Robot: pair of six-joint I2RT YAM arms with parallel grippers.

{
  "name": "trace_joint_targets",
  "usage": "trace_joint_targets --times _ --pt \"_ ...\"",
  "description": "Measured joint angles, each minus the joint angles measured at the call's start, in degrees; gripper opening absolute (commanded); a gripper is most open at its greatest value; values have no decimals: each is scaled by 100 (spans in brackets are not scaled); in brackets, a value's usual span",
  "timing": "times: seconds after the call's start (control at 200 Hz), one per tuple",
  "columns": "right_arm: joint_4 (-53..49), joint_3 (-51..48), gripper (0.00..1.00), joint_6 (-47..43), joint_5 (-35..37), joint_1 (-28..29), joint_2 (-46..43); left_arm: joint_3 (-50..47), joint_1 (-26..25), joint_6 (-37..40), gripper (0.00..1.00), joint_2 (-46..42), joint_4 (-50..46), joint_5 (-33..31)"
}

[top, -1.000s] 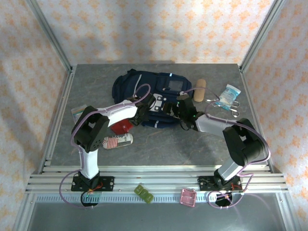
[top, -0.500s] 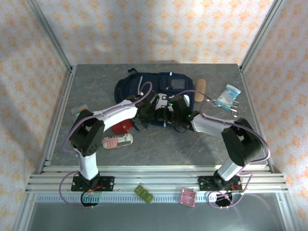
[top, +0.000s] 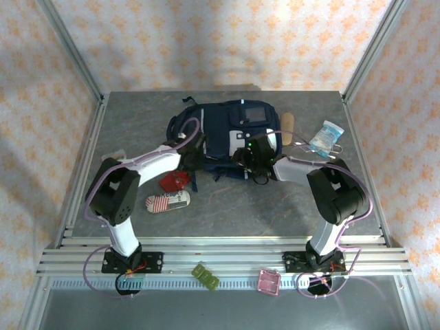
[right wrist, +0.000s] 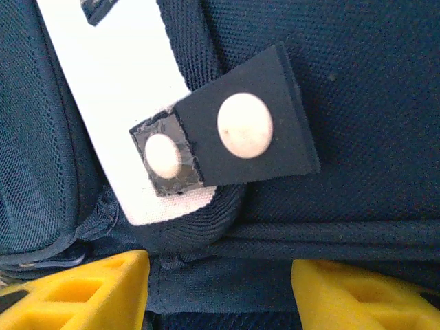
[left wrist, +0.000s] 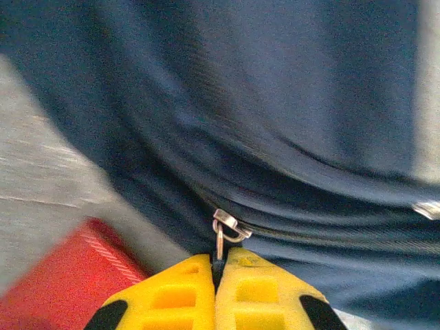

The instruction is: Pack the student bag

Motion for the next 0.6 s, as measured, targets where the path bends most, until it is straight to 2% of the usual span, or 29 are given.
trace_joint_targets --times 0.135,0.295,0.476,0.601 --pt "-13 138 57 -92 17 0 114 -101 348 92 0 -442 109 13" --pt "-348 922 57 -352 267 -7 640 -337 289 136 0 -863 98 20" --pt "-852 2435 59 -717 673 -258 1606 -391 -297 79 0 -916 87 -7" --pt "-1113 3005 64 -881 796 -476 1812 -57 -844 -44 0 -654 105 22"
